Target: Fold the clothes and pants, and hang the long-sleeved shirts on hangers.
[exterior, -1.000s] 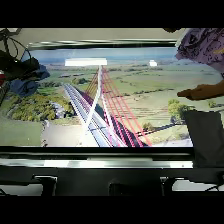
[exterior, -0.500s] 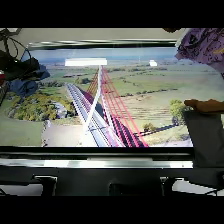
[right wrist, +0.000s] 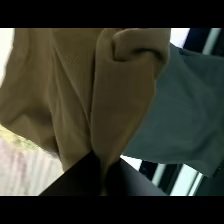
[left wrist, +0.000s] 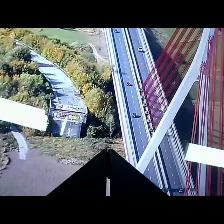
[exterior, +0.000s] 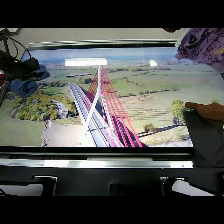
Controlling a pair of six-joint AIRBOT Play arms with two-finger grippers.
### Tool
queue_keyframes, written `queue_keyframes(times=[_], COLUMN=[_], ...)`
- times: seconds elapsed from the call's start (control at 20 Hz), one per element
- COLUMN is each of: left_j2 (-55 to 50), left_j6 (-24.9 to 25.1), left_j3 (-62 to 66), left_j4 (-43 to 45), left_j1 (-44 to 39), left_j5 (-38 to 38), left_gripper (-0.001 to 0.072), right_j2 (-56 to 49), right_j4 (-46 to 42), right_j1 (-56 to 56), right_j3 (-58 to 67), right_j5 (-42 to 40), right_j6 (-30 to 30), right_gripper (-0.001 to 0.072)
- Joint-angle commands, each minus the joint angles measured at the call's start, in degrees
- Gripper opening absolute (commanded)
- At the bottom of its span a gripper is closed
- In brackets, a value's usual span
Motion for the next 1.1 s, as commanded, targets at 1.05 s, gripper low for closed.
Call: queue_keyframes(times=[1.05], left_j2=[0.02], left_j6=[0.02], left_j3=[-0.02], left_j4=[0.0], left_j1=[0.07], left_j5=[0.04], left_gripper=[0.002], right_j2=[12.15], right_j4=[-14.97], right_j1=[-0.11], right_j3=[-41.81], right_j5=[-8.44], right_j6=[-2.14], right_gripper=[0.0033])
